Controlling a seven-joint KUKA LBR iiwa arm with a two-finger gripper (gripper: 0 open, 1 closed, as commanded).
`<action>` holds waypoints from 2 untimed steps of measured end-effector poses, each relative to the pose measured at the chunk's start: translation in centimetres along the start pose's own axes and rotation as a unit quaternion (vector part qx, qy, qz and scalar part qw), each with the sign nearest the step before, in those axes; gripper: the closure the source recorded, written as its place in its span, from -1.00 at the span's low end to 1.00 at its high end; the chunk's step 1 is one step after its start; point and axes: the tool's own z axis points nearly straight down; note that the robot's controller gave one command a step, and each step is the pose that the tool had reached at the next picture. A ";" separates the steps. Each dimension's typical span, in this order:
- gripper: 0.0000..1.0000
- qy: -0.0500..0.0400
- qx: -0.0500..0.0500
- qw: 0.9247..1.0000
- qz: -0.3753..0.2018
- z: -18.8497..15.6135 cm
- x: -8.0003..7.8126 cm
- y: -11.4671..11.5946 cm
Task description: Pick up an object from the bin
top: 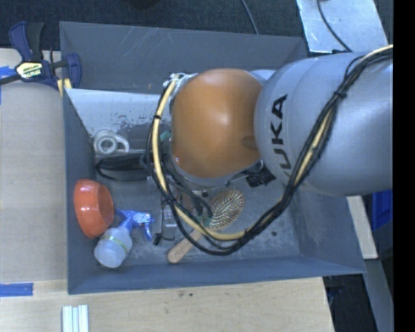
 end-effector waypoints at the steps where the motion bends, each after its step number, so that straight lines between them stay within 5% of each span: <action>1: -1.00 -0.003 -0.001 1.000 0.003 -0.3 -0.2 -0.1; 2: -1.00 -0.004 0.000 0.988 -0.157 9.1 -1.5 3.1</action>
Offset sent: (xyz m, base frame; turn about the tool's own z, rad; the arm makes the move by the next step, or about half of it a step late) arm 0.0206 0.0522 -0.1542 -0.5184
